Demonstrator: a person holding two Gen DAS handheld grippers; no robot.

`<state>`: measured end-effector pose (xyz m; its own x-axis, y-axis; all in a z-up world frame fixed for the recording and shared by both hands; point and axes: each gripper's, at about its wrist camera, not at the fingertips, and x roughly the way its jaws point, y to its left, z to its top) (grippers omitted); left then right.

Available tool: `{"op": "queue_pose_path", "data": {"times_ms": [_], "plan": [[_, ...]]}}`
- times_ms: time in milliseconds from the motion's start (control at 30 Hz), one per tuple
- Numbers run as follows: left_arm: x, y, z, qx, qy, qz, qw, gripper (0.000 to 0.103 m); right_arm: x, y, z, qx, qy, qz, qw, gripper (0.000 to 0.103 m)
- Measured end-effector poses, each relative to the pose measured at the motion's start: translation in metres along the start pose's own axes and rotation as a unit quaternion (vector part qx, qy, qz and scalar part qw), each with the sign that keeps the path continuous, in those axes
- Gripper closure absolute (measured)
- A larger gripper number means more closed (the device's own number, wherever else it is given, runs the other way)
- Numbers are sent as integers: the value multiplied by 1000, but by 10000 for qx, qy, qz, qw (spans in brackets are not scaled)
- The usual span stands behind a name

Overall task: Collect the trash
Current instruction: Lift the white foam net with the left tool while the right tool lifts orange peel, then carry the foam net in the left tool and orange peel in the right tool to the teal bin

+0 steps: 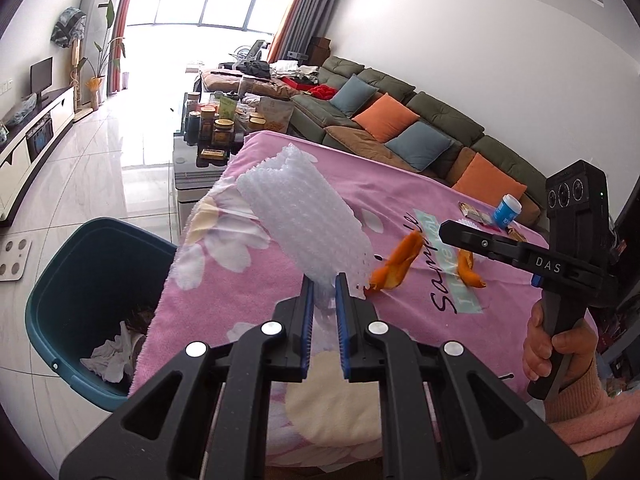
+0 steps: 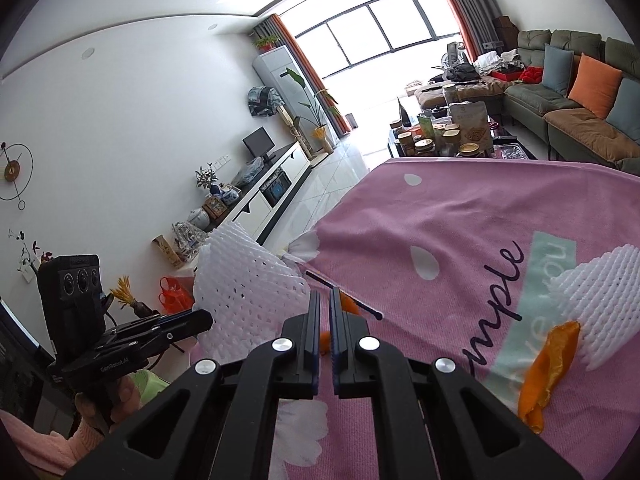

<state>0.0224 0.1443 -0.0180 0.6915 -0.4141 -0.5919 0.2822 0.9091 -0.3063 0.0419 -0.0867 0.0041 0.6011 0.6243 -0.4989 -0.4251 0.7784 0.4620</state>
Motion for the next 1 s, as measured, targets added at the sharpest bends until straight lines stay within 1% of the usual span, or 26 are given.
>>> {"op": "queue_pose_path", "data": {"times_ms": [133,200,300,333,367,400,467,533,633,667,700,800,867,1000], "plan": [[-13,13,-2,-89,-53,110,9999,92,8,7,3,-83,57,39,9999,99],[-16,14,-2,-126,-74,139,9998,92,9,8,3,-109,40,-124,9999,99],[-20,22,-3,-165,-80,165,9997,92,9,-1,2,-50,28,-430,9991,94],[-21,24,-4,-179,-75,179,9997,92,10,-6,1,31,80,-538,9985,90],[-19,26,-2,-197,-66,182,9996,92,12,-12,0,109,125,-611,9980,76],[-19,27,-1,-216,-59,186,9996,92,15,-17,-2,170,176,-639,9977,69],[-16,27,-1,-250,-51,192,9995,92,24,-23,-5,262,340,-702,9966,67],[-11,24,0,-273,-46,202,9994,92,36,-29,-7,394,520,-620,9959,67],[-9,24,0,-302,-41,231,9993,92,54,-33,-10,472,755,-635,9940,68],[-9,23,0,-315,-45,241,9992,92,58,-33,-11,500,814,-591,9937,69],[-9,23,0,-326,-51,253,9991,92,61,-32,-11,508,844,-597,9933,77],[-11,26,-1,-379,-67,302,9988,92,60,-29,-11,474,827,-548,9939,89],[-12,29,-3,-413,-85,337,9985,92,57,-25,-10,403,762,-541,9948,91],[-18,34,-5,-460,-129,417,9980,92,49,-13,-4,315,598,-391,9969,92]]}}
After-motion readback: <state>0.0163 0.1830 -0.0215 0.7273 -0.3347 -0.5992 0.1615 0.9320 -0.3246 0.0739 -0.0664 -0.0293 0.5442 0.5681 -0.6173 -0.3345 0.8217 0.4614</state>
